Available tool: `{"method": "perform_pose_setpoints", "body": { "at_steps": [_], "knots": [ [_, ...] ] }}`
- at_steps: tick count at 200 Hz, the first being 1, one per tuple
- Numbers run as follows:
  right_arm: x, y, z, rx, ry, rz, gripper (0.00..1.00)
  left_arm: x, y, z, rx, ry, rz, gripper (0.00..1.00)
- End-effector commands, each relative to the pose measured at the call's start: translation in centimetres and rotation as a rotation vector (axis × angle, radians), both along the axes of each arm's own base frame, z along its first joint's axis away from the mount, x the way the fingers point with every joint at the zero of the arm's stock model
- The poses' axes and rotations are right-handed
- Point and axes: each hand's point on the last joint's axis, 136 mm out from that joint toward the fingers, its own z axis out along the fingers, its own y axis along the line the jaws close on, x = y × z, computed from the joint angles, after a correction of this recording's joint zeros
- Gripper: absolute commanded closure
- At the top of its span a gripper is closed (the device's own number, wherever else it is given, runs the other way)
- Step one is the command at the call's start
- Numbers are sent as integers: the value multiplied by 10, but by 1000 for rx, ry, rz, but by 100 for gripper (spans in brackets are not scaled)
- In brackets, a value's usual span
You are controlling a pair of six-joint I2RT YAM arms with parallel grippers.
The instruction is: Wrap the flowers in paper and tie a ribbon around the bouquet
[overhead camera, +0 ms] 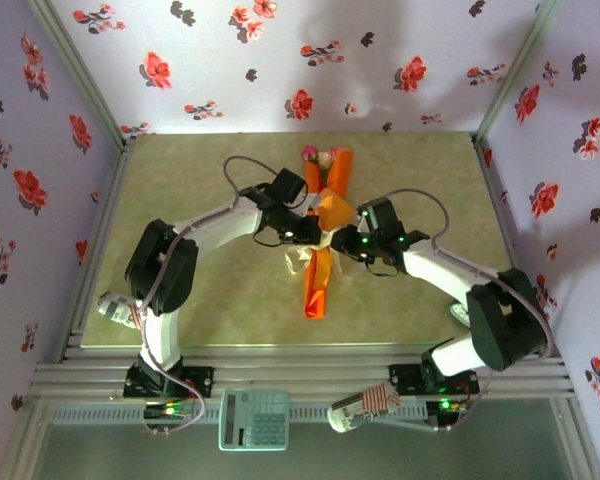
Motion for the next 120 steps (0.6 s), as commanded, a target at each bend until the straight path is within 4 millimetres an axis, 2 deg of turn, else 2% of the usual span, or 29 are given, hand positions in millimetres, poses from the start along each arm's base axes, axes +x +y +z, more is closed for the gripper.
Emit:
{"method": "perform_pose_setpoints", "body": {
  "at_steps": [1,31,59,97,120],
  "knots": [
    [-6,-14,23,-30,-29,-55,68,-10,-4,14,-30,-11,-17,100],
    [-2,-23,40,-43,-43,-121,67,-12,-5,13,-28,-12,-14,100],
    [17,-14,44,-81,-9,-114,77,-14,-6,9,-25,-2,-11,100],
    [43,-3,44,-212,-13,-22,82,-14,-3,8,-23,-7,11,100],
    [47,7,28,-251,43,74,88,-12,-1,10,-30,-18,32,100]
  ]
}}
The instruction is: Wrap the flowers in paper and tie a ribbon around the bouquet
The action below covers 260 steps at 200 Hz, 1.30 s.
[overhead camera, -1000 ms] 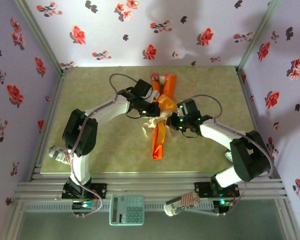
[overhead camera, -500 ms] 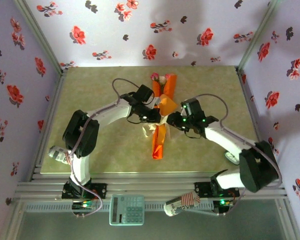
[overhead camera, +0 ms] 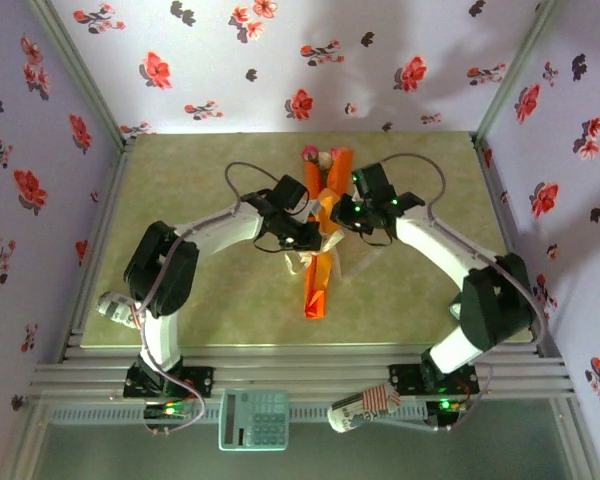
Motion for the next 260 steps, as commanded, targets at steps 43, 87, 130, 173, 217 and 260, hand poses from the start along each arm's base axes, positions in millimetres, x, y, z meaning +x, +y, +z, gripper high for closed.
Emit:
{"method": "perform_pose_setpoints", "body": {
  "at_steps": [43,87,130,173,217,260],
  "knots": [
    [-15,9,-44,-156,134,208,81,0,1,20,-55,-49,64,100],
    [-18,14,-52,-261,121,310,75,-2,0,14,-76,-22,87,100],
    [-17,16,-59,-300,110,344,70,-3,0,12,-88,-9,109,100],
    [-16,23,-45,-283,50,364,65,-3,2,13,-102,-10,138,100],
    [-22,25,-51,-318,56,430,66,-1,2,16,-130,-12,166,100],
    [-23,23,-58,-355,64,458,68,-2,2,22,-164,-11,189,97]
  ]
}}
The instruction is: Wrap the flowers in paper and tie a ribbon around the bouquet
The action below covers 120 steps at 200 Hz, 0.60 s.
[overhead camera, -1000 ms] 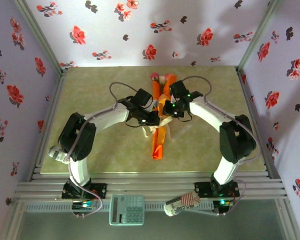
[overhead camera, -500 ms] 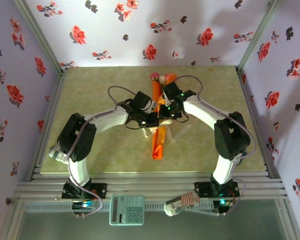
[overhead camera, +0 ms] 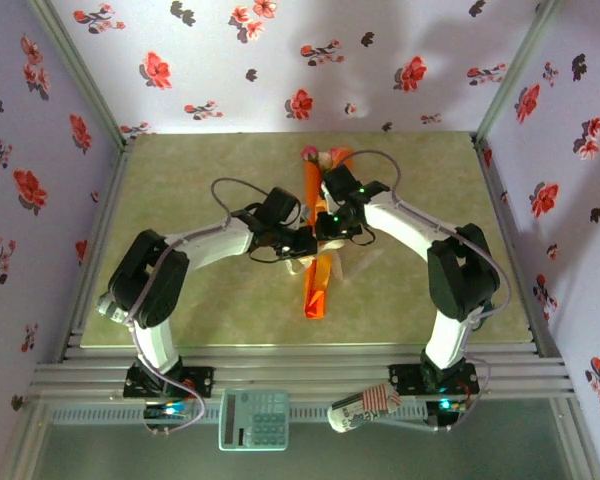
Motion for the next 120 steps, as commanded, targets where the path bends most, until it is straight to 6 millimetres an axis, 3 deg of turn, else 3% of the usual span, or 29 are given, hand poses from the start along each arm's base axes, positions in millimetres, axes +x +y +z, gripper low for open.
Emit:
{"method": "perform_pose_setpoints", "body": {
  "at_steps": [1,47,120],
  "knots": [
    [-3,0,-2,-44,7,48,68,5,-6,25,-71,-48,26,97],
    [-2,0,-6,-53,16,46,70,3,-4,29,-86,-34,46,88],
    [-4,2,-3,-86,-13,82,67,-7,11,65,-123,-70,90,73]
  ]
}}
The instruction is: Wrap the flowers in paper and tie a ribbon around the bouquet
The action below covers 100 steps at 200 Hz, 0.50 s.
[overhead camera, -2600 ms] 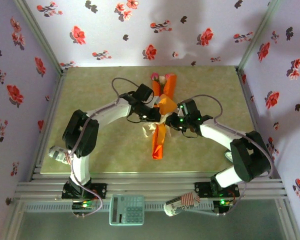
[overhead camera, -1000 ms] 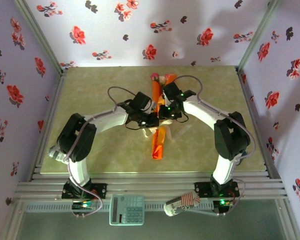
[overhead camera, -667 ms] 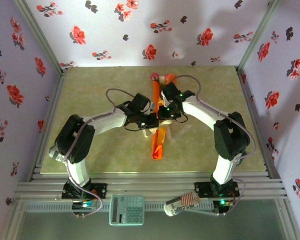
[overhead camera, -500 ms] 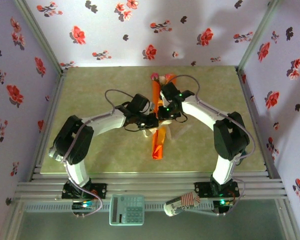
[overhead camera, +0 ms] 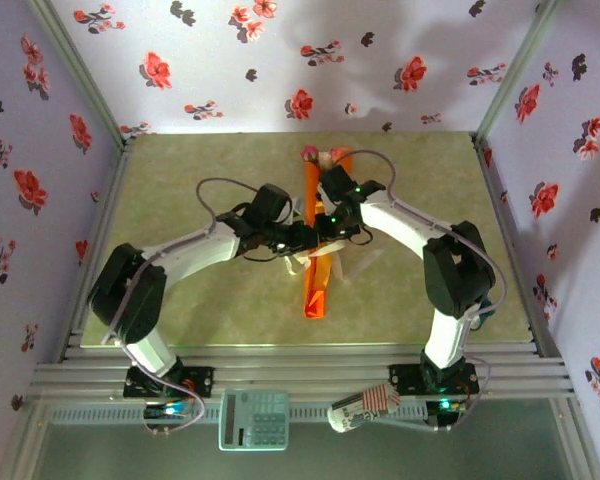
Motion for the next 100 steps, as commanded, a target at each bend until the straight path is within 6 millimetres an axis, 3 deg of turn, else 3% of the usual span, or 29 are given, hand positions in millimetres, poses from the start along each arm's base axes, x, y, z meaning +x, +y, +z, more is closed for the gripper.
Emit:
{"method": "perform_pose_setpoints", "body": {
  "at_steps": [1,32,54,74,100],
  "knots": [
    [-3,-1,2,-53,-16,41,67,-2,5,19,-26,-29,27,73],
    [-4,0,7,-102,-58,87,63,-3,32,26,31,-24,124,65],
    [-3,-4,5,-159,-73,112,62,1,61,11,35,98,272,63],
    [-3,-1,1,-186,-76,144,63,-1,90,-15,37,313,487,58],
    [-1,6,-4,-233,-92,193,64,-6,102,-35,-17,522,696,54]
  ]
}}
